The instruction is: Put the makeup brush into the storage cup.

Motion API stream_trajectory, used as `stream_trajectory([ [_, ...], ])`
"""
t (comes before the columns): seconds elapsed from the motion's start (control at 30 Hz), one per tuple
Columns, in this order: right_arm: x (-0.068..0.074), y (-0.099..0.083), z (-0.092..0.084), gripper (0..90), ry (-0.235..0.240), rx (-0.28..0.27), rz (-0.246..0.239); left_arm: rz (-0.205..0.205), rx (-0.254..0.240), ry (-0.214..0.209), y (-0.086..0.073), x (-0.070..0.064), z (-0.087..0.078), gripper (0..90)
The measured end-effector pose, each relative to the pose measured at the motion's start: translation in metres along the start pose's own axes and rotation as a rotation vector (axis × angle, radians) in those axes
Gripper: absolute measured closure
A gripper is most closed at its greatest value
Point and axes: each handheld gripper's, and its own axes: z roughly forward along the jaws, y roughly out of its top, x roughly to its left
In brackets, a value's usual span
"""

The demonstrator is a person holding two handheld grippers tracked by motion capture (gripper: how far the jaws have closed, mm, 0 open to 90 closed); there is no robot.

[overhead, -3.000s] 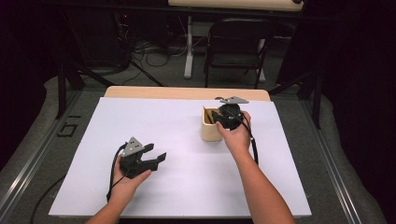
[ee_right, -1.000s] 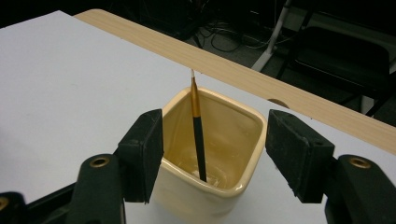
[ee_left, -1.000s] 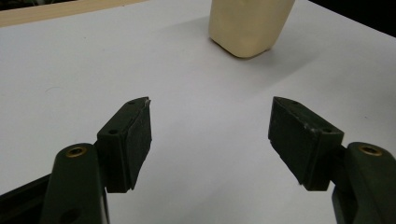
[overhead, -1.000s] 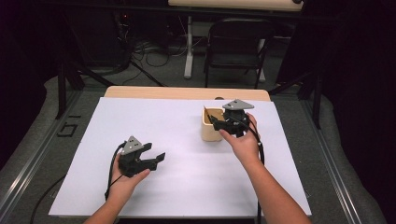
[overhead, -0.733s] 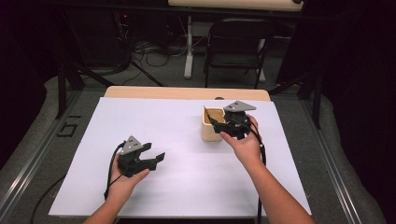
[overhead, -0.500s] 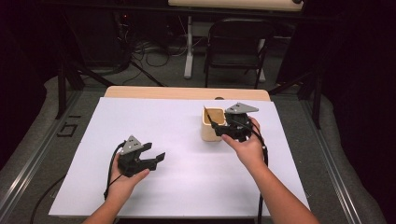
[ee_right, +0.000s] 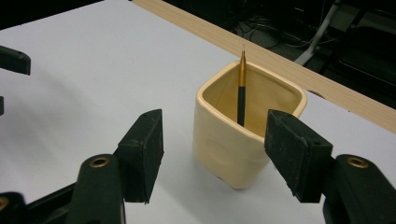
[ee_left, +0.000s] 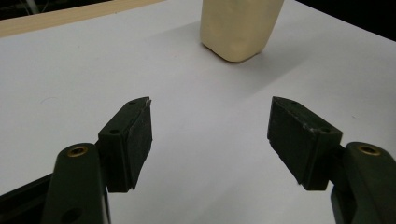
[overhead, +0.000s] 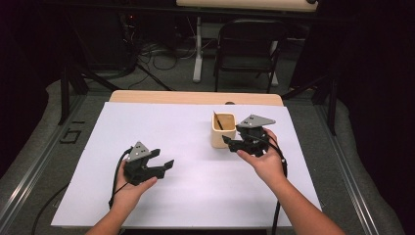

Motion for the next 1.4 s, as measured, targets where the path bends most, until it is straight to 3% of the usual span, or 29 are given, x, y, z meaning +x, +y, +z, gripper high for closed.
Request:
stream_trajectory([
  [0.83,0.014,-0.022,-0.024,37.5,0.061,0.018,-0.061,0.047,0.024,-0.011,0.001,0.012,-0.035,31.3],
  [1.4,0.024,-0.051,-0.043,37.1,0.083,0.025,-0.064,0.032,0.032,0.002,-0.013,0.021,-0.063,31.3],
])
